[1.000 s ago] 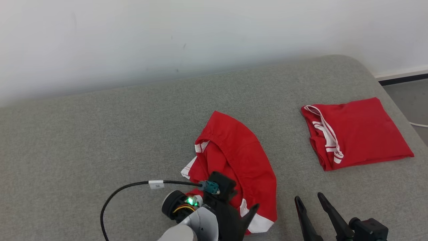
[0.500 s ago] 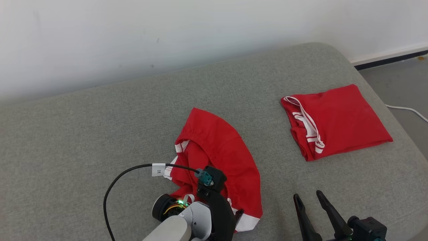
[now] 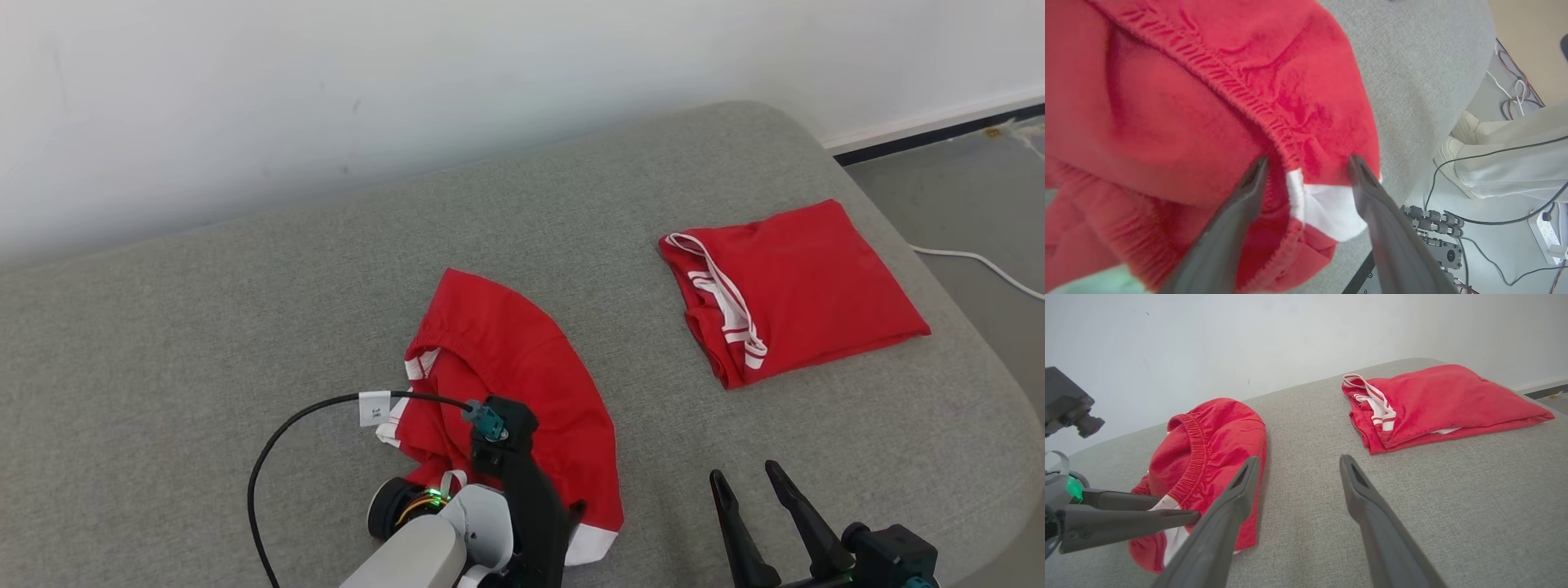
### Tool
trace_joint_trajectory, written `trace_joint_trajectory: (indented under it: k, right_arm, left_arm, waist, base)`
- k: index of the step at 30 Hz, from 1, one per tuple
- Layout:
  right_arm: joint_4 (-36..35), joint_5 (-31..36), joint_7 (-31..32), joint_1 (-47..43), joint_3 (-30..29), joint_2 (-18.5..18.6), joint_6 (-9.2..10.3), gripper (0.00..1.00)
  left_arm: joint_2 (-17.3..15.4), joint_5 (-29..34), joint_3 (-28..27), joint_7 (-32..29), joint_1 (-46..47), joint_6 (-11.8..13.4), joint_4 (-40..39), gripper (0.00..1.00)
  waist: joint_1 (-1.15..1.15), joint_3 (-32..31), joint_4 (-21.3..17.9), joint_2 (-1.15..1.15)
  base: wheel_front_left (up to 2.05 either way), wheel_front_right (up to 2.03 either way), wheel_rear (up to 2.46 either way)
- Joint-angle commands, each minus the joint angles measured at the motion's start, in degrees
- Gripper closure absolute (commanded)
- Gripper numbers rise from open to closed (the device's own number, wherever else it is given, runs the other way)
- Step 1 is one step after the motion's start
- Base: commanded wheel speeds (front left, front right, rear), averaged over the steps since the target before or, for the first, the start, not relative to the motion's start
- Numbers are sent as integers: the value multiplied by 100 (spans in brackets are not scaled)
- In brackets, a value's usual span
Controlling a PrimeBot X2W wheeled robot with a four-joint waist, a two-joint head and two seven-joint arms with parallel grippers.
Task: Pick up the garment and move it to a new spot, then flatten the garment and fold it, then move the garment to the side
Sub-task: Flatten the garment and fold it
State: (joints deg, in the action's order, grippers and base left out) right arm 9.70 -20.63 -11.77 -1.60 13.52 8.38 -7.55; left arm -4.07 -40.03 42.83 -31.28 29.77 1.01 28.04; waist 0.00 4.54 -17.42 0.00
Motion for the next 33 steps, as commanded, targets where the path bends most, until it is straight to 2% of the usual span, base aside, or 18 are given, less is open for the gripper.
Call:
trace_joint_trajectory:
  k: [1, 2, 3, 10, 13, 16, 26, 30, 33]
  right_arm:
    - [0, -20, -2, 23, 12, 27, 15, 0]
    - [1, -21, 2, 24, 18, 31, 15, 0]
    - [1, -24, 7, 21, 22, 38, 15, 0]
    - [-6, 0, 29, -74, -38, 59, 15, 0]
    - [-32, 8, 40, -88, -55, 67, 15, 0]
    - [-53, 16, 67, -119, -60, 67, 15, 0]
    - [-88, 39, 117, -177, -67, 47, 15, 0]
    - [-103, 45, 140, -205, -73, 46, 15, 0]
    - [-135, 40, 153, -220, -80, 31, 15, 0]
  left_arm:
    - [22, -106, 20, 21, 52, -4, 52, 38]
    - [37, -101, 24, 58, 82, -29, 75, 60]
    - [50, -99, 10, 106, 120, -30, 91, 100]
    - [101, -294, -39, 562, 263, -141, 53, 100]
    - [117, -542, -160, 852, 369, -244, -156, 100]
    - [128, -839, -200, 1261, 574, -214, -545, 100]
    - [120, -1649, -286, 2560, 1760, 55, -1670, 100]
    - [115, -1694, -315, 2630, 2074, 273, -1745, 100]
    - [-140, -1587, -273, 2469, 1888, 534, -1589, 100]
  waist:
    - [0, -13, -17, 0]
    - [0, -21, -27, 0]
    - [0, -28, -34, 0]
    - [0, -121, 24, 0]
    - [0, -163, 100, 0]
    - [0, -198, 185, 0]
    - [0, -286, 471, 0]
    - [0, -323, 582, 0]
    - [0, -310, 674, 0]
  base:
    - [0, 0, 0]
    - [0, 0, 0]
    - [0, 0, 0]
    - [0, 0, 0]
    - [0, 0, 0]
    - [0, 0, 0]
    - [0, 0, 0]
    - [0, 0, 0]
    - [0, 0, 0]
